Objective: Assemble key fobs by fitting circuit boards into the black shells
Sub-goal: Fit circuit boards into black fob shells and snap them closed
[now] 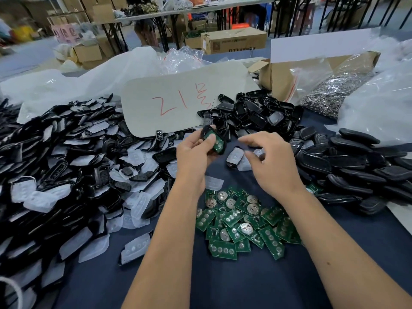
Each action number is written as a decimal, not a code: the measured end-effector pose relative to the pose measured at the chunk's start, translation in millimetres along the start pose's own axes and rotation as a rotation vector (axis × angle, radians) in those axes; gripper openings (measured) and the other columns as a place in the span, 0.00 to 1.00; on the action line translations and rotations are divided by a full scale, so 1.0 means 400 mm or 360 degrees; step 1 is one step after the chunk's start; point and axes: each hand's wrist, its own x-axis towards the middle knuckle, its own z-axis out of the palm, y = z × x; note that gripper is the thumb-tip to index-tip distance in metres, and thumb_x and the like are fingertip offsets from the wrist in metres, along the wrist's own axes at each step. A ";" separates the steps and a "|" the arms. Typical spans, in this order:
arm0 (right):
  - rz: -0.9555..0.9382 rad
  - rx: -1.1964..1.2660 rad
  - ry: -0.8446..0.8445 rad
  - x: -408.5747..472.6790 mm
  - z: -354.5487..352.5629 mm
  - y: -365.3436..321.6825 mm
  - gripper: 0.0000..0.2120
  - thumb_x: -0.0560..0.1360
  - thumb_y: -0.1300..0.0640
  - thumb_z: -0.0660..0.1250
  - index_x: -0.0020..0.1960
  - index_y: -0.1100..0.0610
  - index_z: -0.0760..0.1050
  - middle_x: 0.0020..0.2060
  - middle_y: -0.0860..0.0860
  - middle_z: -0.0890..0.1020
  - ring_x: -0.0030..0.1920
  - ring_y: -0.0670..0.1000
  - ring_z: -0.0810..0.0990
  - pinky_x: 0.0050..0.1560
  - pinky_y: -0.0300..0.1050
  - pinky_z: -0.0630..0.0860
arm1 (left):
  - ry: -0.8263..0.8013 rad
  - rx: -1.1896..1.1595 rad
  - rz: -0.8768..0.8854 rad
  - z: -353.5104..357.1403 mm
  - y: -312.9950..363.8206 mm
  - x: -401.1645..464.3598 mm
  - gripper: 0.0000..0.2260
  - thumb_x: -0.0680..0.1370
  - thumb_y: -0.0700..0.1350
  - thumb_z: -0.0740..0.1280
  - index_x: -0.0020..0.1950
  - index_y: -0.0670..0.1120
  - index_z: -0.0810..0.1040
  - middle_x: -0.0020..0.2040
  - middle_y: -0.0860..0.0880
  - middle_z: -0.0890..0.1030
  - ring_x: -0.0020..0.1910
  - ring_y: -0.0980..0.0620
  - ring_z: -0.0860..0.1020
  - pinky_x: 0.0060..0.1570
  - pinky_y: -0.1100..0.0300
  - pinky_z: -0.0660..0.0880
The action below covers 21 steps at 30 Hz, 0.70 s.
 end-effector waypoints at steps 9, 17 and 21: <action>-0.0071 -0.0493 -0.0444 -0.004 0.015 0.021 0.20 0.80 0.65 0.67 0.65 0.46 0.83 0.66 0.39 0.81 0.69 0.51 0.70 0.64 0.51 0.63 | 0.0058 0.1241 0.0380 -0.059 -0.005 0.015 0.08 0.76 0.45 0.75 0.52 0.53 0.81 0.37 0.51 0.82 0.37 0.55 0.80 0.42 0.62 0.74; -0.0086 -0.0592 -0.0284 -0.003 0.013 -0.009 0.11 0.76 0.57 0.75 0.56 0.47 0.85 0.55 0.41 0.85 0.60 0.52 0.72 0.58 0.52 0.64 | 0.0101 0.1727 0.0516 -0.052 -0.020 0.010 0.09 0.76 0.45 0.74 0.57 0.49 0.86 0.45 0.56 0.83 0.47 0.55 0.80 0.50 0.60 0.75; -0.0074 -0.0616 -0.0310 -0.005 0.017 -0.015 0.09 0.79 0.54 0.72 0.59 0.45 0.84 0.55 0.40 0.82 0.61 0.52 0.71 0.59 0.53 0.65 | 0.0151 0.1663 0.0597 -0.053 -0.022 0.011 0.09 0.76 0.43 0.74 0.56 0.49 0.85 0.52 0.50 0.83 0.49 0.53 0.80 0.52 0.59 0.76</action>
